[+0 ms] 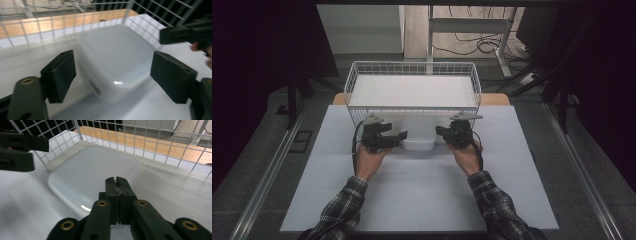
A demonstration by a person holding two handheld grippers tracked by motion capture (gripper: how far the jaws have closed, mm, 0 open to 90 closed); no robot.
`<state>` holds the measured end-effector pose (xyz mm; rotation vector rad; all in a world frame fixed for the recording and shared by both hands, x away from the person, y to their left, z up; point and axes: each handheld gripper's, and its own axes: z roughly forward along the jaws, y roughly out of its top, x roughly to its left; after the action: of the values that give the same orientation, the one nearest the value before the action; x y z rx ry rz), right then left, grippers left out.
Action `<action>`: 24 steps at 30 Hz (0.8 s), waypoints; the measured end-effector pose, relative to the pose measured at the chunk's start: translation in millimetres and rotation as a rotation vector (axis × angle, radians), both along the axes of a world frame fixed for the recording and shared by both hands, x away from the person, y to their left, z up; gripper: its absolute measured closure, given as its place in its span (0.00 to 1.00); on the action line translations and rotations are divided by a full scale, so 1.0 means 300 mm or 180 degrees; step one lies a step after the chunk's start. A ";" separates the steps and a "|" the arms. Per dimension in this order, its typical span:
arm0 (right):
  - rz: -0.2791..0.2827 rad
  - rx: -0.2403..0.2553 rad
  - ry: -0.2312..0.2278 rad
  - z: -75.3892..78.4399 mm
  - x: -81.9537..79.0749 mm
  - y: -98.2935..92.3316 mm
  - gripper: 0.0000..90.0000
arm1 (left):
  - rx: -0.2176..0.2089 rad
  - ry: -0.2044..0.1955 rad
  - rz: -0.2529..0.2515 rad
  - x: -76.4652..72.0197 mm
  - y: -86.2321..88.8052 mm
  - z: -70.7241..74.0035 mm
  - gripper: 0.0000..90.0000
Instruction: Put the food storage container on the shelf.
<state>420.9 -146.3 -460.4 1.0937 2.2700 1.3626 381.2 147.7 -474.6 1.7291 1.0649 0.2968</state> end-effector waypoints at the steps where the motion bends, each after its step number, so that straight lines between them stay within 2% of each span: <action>1: 0.0000 0.0000 0.0000 0.000 0.000 0.000 0.99 | 0.0000 0.0000 0.0000 0.000 0.000 0.000 0.17; 2: 0.0018 0.0016 0.0003 0.002 -0.006 -0.002 0.99 | -0.0020 0.0049 -0.0069 -0.022 0.005 0.003 0.17; 8: 0.0230 0.0012 -0.0021 0.021 -0.061 -0.007 0.99 | -0.0009 -0.0023 -0.0106 -0.110 0.035 -0.003 0.10; 10: 0.0326 -0.0006 -0.0036 0.028 -0.085 -0.002 0.99 | 0.0080 -0.0086 -0.0072 -0.152 0.042 -0.017 0.08; 11: 0.0326 -0.0006 -0.0036 0.028 -0.085 -0.002 0.99 | 0.0080 -0.0086 -0.0072 -0.152 0.042 -0.017 0.07; 13: 0.0377 -0.0022 -0.0033 0.029 -0.100 0.005 0.99 | 0.0142 -0.0141 -0.0073 -0.186 0.048 -0.033 0.07; 14: 0.0427 -0.0049 -0.0060 0.026 -0.114 0.012 0.99 | 0.0216 -0.0191 -0.0060 -0.209 0.052 -0.043 0.06; 15: 0.0427 -0.0049 -0.0060 0.026 -0.114 0.012 0.99 | 0.0216 -0.0191 -0.0060 -0.209 0.052 -0.043 0.06; 17: 0.0469 -0.0060 -0.0051 0.019 -0.130 0.018 0.99 | 0.0303 -0.0248 -0.0047 -0.242 0.057 -0.051 0.06; 21: 0.0528 -0.0131 -0.0041 0.008 -0.147 0.029 0.99 | 0.0348 -0.0313 -0.0037 -0.284 0.067 -0.062 0.05; 24: 0.0571 -0.0097 0.0008 0.004 -0.160 0.031 0.99 | 0.0354 -0.0316 -0.0021 -0.324 0.075 -0.078 0.05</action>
<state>372.9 -136.9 -459.3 0.9009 2.4324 1.3866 284.0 170.1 -498.1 1.7970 0.9862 0.4402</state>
